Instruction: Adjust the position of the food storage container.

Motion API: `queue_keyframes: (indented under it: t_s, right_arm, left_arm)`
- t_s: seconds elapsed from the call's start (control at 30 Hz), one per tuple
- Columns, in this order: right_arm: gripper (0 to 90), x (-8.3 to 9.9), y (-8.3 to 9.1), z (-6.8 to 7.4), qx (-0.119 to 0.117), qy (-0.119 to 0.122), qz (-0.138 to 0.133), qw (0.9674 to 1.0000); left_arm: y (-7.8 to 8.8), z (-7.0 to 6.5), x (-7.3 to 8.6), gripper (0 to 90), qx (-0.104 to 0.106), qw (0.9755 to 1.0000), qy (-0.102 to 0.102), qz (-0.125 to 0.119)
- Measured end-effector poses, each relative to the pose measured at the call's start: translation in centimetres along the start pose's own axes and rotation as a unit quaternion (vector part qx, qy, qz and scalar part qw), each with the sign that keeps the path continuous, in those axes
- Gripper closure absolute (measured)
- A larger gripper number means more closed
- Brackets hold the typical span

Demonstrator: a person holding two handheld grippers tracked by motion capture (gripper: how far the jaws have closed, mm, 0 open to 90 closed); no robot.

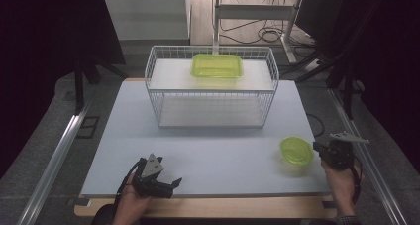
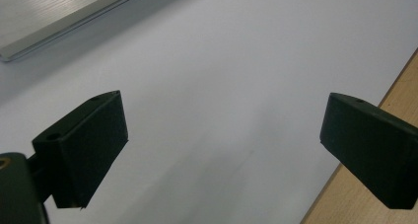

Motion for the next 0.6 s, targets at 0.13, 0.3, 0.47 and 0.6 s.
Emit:
queue_keyframes:
  t_s: [0.13, 0.3, 0.47, 0.6]
  right_arm:
    - [89.2, 0.3, -0.2, 0.2, -0.006, -0.005, 0.006, 1.0000]
    - [89.2, 0.4, -0.2, 0.7, -0.013, -0.010, 0.009, 0.9998]
    - [89.2, 0.3, -0.3, 1.5, -0.024, -0.008, 0.010, 0.9996]
    - [89.1, 0.2, -0.4, 2.2, -0.032, -0.007, 0.014, 0.9994]
  left_arm:
    - [0.0, 0.0, 0.0, 3.9, 0.000, 1.0000, 0.000, 0.000]
    - [0.0, 0.0, 0.0, 4.0, 0.000, 1.0000, -0.001, 0.002]
    - [0.0, 0.0, 0.1, 4.0, -0.001, 1.0000, -0.001, 0.002]
    - [0.0, 0.0, 0.1, 4.1, -0.001, 1.0000, -0.001, 0.002]
Point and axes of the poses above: each handheld gripper's, and its own axes: y roughly backward along the jaws, x roughly out of its underside, z roughly to its left, the point moved 10 cm from there along -y, roughly forward along the jaws, and after that the axes turned 10 degrees about y, right-handed, at the moved point
